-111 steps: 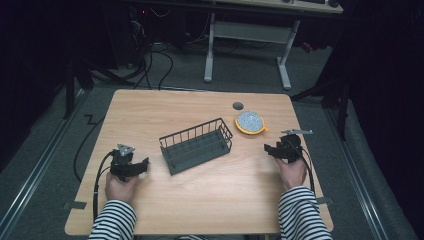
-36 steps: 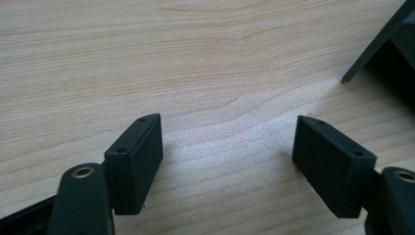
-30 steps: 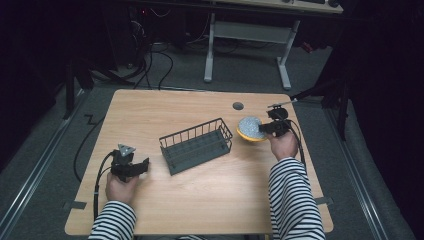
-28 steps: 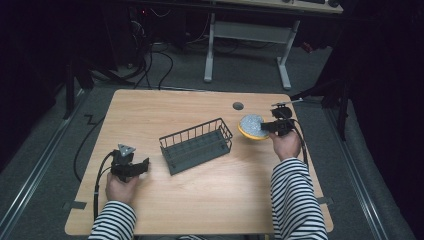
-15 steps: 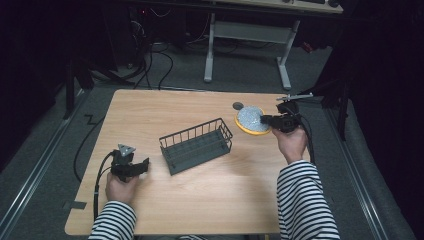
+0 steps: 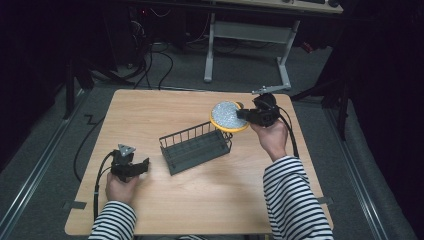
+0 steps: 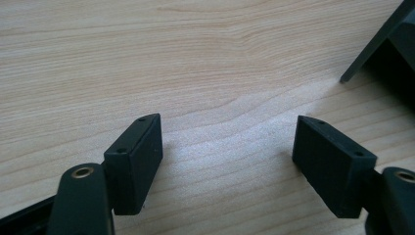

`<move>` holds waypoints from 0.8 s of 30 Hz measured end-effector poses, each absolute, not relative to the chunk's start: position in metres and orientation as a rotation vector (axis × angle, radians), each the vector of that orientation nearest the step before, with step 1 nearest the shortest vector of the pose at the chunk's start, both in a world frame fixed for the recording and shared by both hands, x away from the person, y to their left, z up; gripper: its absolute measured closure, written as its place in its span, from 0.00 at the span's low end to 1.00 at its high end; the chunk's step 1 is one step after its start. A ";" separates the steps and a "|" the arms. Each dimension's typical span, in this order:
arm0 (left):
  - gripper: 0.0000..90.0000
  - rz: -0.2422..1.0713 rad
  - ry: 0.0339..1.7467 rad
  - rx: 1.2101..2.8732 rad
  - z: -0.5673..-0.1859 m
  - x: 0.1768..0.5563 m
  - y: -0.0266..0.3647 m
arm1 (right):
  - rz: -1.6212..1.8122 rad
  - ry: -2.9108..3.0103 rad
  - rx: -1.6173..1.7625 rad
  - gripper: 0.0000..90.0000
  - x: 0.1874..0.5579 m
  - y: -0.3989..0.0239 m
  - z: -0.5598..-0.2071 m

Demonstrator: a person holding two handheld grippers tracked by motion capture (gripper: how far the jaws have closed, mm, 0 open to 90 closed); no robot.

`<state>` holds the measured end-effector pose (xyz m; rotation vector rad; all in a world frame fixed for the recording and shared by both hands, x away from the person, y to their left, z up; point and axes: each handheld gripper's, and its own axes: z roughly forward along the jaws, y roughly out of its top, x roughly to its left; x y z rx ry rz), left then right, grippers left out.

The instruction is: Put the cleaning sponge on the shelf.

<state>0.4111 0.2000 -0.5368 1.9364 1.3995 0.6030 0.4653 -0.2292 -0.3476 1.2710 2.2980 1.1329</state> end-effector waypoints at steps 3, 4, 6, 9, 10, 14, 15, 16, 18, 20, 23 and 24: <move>0.31 0.603 1.399 1.937 -0.537 0.411 0.200 | 1.137 2.317 1.247 0.94 0.467 -0.220 -0.347; 0.31 0.603 1.398 1.939 -0.537 0.411 0.200 | 1.141 2.333 1.229 0.94 0.468 -0.212 -0.347; 0.31 0.603 1.398 1.939 -0.537 0.411 0.200 | 1.143 2.338 1.221 0.94 0.469 -0.208 -0.348; 0.31 0.603 1.399 1.937 -0.537 0.411 0.200 | 1.145 2.372 1.201 0.94 0.473 -0.194 -0.352; 0.31 0.603 1.398 1.940 -0.537 0.411 0.200 | 1.147 2.381 1.198 0.94 0.474 -0.192 -0.353; 0.31 0.602 1.397 1.941 -0.537 0.411 0.200 | 1.126 2.422 1.180 0.94 0.478 -0.177 -0.363; 0.30 0.602 1.396 1.941 -0.537 0.411 0.200 | 1.124 2.429 1.178 0.94 0.479 -0.174 -0.365; 0.31 0.602 1.396 1.941 -0.537 0.411 0.200 | 1.122 2.434 1.178 0.94 0.480 -0.172 -0.367; 0.31 0.602 1.396 1.941 -0.537 0.411 0.200 | 1.116 2.444 1.172 0.94 0.481 -0.168 -0.371; 0.31 0.602 1.396 1.941 -0.537 0.411 0.200 | 1.110 2.455 1.177 0.94 0.483 -0.164 -0.375; 0.30 0.602 1.396 1.941 -0.537 0.411 0.200 | 1.087 2.469 1.178 0.94 0.486 -0.160 -0.381; 0.30 0.602 1.396 1.941 -0.537 0.411 0.200 | 1.087 2.473 1.175 0.94 0.487 -0.159 -0.383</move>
